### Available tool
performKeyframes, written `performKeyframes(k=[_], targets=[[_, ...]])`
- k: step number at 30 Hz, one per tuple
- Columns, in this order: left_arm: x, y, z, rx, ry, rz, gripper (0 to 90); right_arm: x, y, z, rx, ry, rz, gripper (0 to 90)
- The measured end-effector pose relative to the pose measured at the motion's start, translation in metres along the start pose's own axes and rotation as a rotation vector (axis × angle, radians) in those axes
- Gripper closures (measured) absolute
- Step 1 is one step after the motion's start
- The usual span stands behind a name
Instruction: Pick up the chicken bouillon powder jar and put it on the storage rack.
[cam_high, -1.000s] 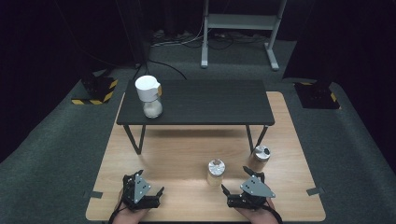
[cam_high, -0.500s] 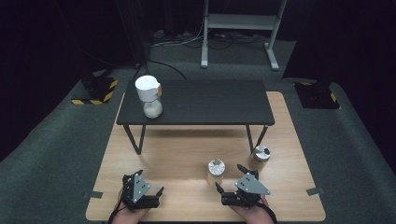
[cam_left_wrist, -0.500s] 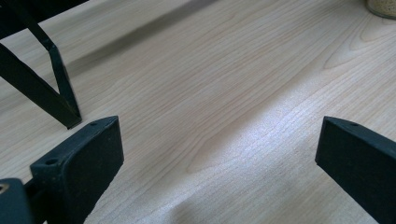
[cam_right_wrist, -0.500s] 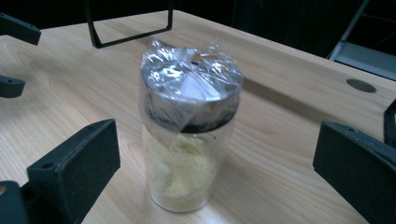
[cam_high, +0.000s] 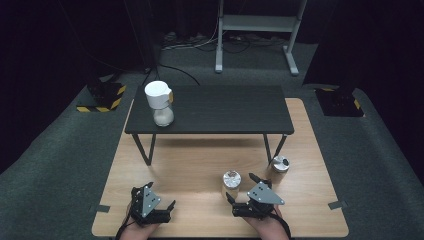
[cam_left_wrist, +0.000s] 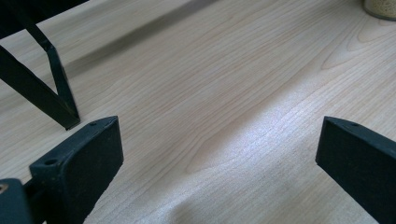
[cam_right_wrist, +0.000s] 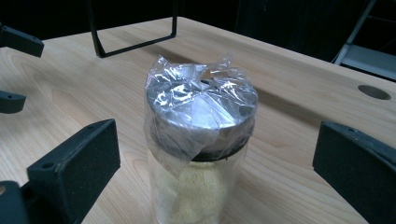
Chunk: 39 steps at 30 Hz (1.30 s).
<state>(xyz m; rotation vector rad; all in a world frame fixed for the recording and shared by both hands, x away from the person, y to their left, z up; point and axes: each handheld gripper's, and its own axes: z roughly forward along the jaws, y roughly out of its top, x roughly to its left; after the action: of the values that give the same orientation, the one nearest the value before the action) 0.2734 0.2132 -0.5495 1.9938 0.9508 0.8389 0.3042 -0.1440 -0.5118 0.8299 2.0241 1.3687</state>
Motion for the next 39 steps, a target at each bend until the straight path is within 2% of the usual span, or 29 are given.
performKeyframes(k=[9, 18, 24, 32, 39], targets=[[0.0, -0.001, -0.001, -0.009, -0.003, -0.004, 1.0, 0.0, 0.002, 0.005, -0.014, 0.007, 0.015, 2.1], [0.001, -0.001, -0.001, -0.012, -0.014, -0.009, 1.0, 0.003, 0.002, 0.008, -0.038, 0.033, 0.021, 14.7], [0.001, -0.001, -0.001, -0.009, -0.016, -0.008, 1.0, 0.002, 0.0, 0.012, -0.035, 0.054, 0.036, 21.2], [0.002, -0.001, -0.002, -0.019, -0.018, -0.014, 1.1, 0.0, -0.002, 0.015, -0.051, 0.066, 0.058, 28.2], [0.003, -0.002, -0.003, -0.026, -0.022, -0.023, 1.0, 0.0, -0.004, 0.016, -0.082, 0.062, 0.058, 32.4]])
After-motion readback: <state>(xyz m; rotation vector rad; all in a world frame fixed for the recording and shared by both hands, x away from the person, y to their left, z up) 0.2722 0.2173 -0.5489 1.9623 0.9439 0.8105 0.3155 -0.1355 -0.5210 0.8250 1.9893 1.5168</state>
